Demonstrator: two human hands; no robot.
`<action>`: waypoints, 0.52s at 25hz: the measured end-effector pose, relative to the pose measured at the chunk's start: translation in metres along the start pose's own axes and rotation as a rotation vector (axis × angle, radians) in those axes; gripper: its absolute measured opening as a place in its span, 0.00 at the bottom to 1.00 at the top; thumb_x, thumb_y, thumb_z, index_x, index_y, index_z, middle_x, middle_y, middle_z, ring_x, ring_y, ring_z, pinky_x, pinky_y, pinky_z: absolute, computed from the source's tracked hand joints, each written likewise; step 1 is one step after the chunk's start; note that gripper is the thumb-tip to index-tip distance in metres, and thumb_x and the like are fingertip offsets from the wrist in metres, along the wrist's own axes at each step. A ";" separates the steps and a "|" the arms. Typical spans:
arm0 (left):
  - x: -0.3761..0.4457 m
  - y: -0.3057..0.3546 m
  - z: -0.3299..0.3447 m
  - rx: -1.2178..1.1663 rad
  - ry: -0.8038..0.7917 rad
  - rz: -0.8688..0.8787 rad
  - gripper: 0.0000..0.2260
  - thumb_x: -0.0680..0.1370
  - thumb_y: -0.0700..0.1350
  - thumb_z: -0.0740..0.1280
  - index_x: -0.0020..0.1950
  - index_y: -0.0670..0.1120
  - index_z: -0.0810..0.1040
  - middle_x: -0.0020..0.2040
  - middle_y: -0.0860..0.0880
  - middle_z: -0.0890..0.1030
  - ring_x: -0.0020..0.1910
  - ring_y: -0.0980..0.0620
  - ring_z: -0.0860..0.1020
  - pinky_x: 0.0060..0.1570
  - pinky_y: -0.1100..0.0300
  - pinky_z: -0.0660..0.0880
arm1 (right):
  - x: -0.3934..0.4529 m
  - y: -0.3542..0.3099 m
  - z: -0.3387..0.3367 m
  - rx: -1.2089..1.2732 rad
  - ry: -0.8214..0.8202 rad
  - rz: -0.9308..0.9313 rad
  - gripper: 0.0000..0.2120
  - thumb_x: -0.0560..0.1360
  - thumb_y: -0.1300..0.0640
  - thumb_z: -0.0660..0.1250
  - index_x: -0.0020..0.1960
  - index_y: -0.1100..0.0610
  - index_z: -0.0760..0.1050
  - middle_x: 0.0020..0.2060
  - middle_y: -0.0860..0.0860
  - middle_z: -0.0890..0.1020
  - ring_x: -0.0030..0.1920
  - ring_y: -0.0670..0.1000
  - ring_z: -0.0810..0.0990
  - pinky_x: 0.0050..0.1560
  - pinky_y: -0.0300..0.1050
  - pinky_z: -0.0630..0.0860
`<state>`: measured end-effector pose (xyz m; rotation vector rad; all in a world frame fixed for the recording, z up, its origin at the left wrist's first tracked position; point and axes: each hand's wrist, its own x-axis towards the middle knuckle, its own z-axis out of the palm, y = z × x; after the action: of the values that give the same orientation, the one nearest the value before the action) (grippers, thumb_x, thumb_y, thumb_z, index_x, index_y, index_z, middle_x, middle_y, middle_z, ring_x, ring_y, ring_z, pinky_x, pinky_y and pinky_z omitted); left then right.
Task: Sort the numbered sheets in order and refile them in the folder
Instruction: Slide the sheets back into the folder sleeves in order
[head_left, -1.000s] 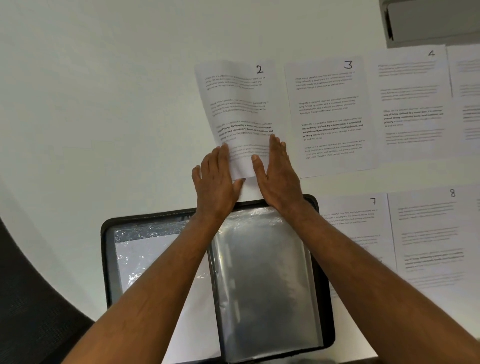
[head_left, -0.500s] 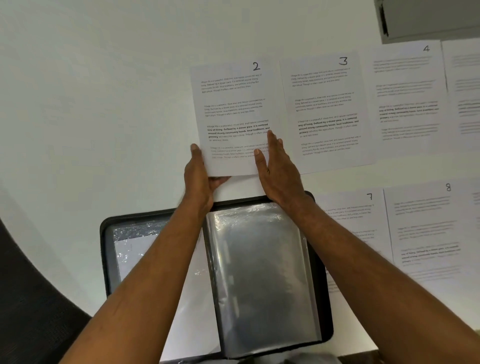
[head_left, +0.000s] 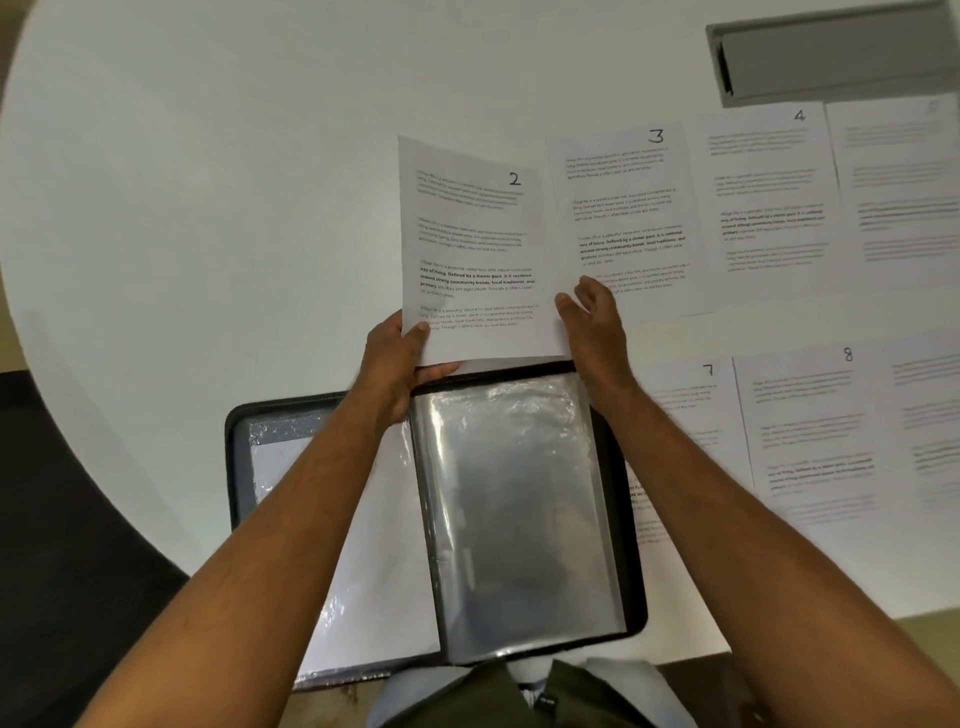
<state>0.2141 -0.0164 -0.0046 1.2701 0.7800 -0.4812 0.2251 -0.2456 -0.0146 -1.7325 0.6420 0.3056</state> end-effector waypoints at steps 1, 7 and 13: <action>-0.010 -0.006 -0.004 0.017 -0.019 -0.010 0.13 0.85 0.41 0.62 0.69 0.47 0.75 0.61 0.47 0.82 0.58 0.47 0.82 0.48 0.51 0.84 | -0.006 0.001 -0.006 0.063 0.017 0.051 0.28 0.81 0.48 0.68 0.78 0.53 0.64 0.74 0.50 0.72 0.71 0.49 0.73 0.70 0.45 0.71; -0.064 -0.056 -0.024 0.041 -0.176 -0.042 0.16 0.84 0.40 0.63 0.72 0.45 0.75 0.63 0.46 0.83 0.61 0.46 0.82 0.51 0.49 0.84 | -0.055 0.012 -0.040 0.382 -0.122 0.219 0.20 0.78 0.52 0.73 0.67 0.58 0.78 0.57 0.53 0.86 0.57 0.54 0.85 0.51 0.47 0.83; -0.094 -0.090 -0.034 0.126 -0.207 -0.045 0.15 0.84 0.38 0.64 0.71 0.43 0.76 0.62 0.46 0.84 0.54 0.50 0.84 0.47 0.57 0.84 | -0.111 0.033 -0.053 0.252 -0.151 0.150 0.19 0.74 0.59 0.78 0.64 0.58 0.81 0.55 0.52 0.87 0.54 0.52 0.86 0.55 0.48 0.83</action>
<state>0.0797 -0.0148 0.0034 1.2973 0.6123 -0.6958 0.1093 -0.2726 0.0310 -1.4100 0.6708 0.4367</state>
